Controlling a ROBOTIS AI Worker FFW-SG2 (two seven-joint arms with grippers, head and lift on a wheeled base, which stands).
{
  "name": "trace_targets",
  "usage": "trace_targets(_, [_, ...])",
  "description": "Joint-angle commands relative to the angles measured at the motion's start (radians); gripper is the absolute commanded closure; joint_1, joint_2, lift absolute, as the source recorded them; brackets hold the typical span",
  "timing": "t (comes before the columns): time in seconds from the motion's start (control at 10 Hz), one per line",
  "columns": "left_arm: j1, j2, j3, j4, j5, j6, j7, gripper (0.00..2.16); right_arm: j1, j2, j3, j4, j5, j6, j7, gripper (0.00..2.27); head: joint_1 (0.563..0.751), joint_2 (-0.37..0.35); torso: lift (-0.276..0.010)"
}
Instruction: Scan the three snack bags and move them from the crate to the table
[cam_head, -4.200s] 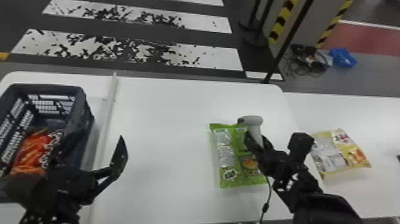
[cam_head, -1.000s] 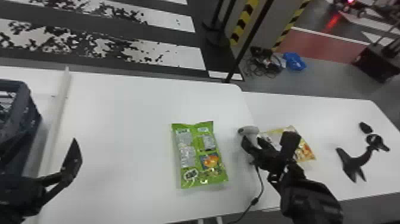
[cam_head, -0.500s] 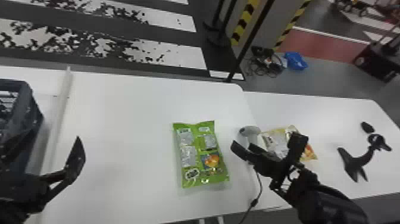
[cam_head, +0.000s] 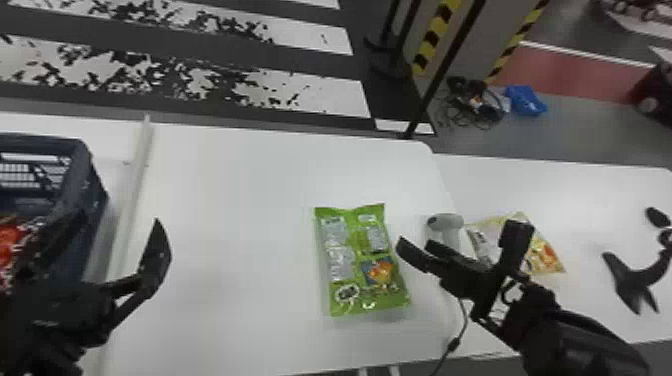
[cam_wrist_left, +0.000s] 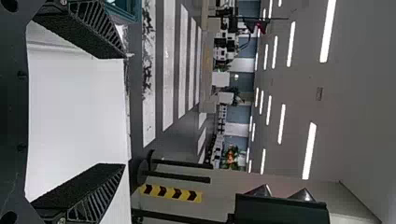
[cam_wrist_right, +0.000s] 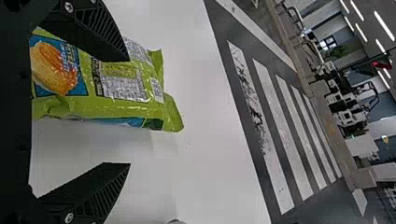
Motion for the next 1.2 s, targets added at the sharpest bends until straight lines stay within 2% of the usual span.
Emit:
trace_targets(0.0, [0.007, 0.001, -0.004, -0.016, 0.000, 0.025, 0.018, 0.04, -0.054, -0.003, 0.020, 0.089, 0.033, -0.001, 0.034, 0.09, 0.695, -0.252, -0.062])
trace_targets(0.4, [0.022, 0.001, -0.001, -0.028, -0.005, 0.038, 0.026, 0.04, -0.171, -0.020, 0.080, 0.311, 0.098, -0.068, 0.149, 0.08, 0.695, -0.225, -0.062])
trace_targets(0.5, [0.022, 0.002, -0.001, -0.027, -0.006, 0.038, 0.026, 0.04, -0.201, -0.022, 0.080, 0.365, 0.101, -0.065, 0.204, 0.16, 0.695, -0.216, -0.062])
trace_targets(0.6, [0.022, 0.002, -0.001, -0.025, -0.006, 0.038, 0.026, 0.04, -0.217, -0.030, 0.092, 0.391, 0.102, -0.053, 0.251, 0.82, 0.695, -0.206, -0.062])
trace_targets(0.7, [0.022, 0.001, -0.001, -0.020, -0.006, 0.038, 0.026, 0.04, -0.226, -0.037, 0.109, 0.391, 0.112, 0.012, 0.253, 2.15, 0.695, -0.196, -0.062])
trace_targets(0.8, [0.022, 0.001, -0.001, -0.017, -0.006, 0.038, 0.026, 0.04, -0.226, -0.037, 0.106, 0.388, 0.105, 0.008, 0.290, 2.23, 0.695, -0.192, -0.062])
trace_targets(1.1, [0.025, -0.001, -0.002, -0.004, -0.006, 0.022, 0.032, 0.04, -0.195, -0.037, 0.078, 0.340, 0.053, 0.024, 0.301, 2.24, 0.695, -0.180, -0.062])
